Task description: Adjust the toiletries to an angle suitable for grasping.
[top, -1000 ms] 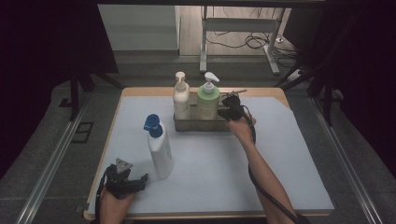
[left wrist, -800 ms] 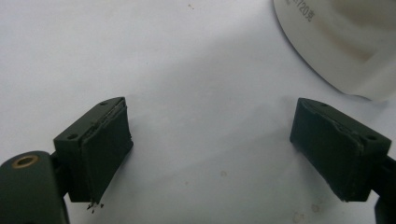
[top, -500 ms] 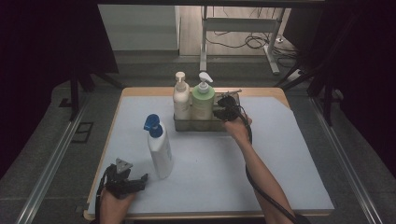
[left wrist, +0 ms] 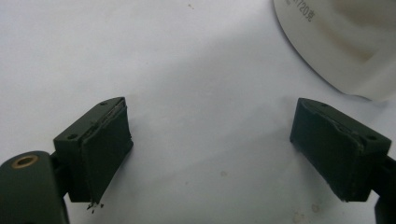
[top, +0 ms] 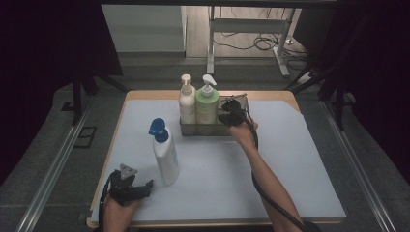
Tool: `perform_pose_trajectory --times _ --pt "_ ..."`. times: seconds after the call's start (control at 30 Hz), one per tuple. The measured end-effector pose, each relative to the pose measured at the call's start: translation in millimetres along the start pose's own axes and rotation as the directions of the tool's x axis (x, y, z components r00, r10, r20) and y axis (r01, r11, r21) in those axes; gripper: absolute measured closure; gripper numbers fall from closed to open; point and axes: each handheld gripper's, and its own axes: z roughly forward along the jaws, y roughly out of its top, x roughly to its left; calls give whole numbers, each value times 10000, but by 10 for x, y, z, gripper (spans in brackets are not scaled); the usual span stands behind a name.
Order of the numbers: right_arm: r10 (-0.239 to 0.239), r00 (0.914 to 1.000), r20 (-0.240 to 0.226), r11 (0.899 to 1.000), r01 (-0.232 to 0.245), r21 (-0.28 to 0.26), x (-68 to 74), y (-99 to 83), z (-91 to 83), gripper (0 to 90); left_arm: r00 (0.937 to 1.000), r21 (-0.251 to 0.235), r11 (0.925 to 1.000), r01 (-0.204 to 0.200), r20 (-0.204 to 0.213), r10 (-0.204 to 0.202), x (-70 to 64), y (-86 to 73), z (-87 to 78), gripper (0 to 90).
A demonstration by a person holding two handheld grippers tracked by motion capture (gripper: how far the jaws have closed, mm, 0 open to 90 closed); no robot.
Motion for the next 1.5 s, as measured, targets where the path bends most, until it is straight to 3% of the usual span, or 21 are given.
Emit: perform_pose_trajectory --times 0.23,0.37,0.5,0.97,1.5 --pt "-179 9998 113 9998 178 38 8 -5 -2 892 10000 -4 10000 1 0 -1 -1 0 0 120" --pt "-459 9980 433 9989 454 122 18 5 -16 828 10000 -5 10000 -3 -4 3 -1 0 0 120" --pt "-562 9974 449 9984 561 47 16 -4 -44 784 10000 -9 10000 -2 -4 2 -2 -1 0 120" --pt "-879 9959 224 9957 885 -273 -11 -25 -273 578 10000 -20 10000 3 -8 -3 -3 -2 0 120" --pt "-1341 9904 -327 9889 1316 -688 43 -44 -571 453 10000 -21 10000 12 -9 -12 -4 -3 0 120"
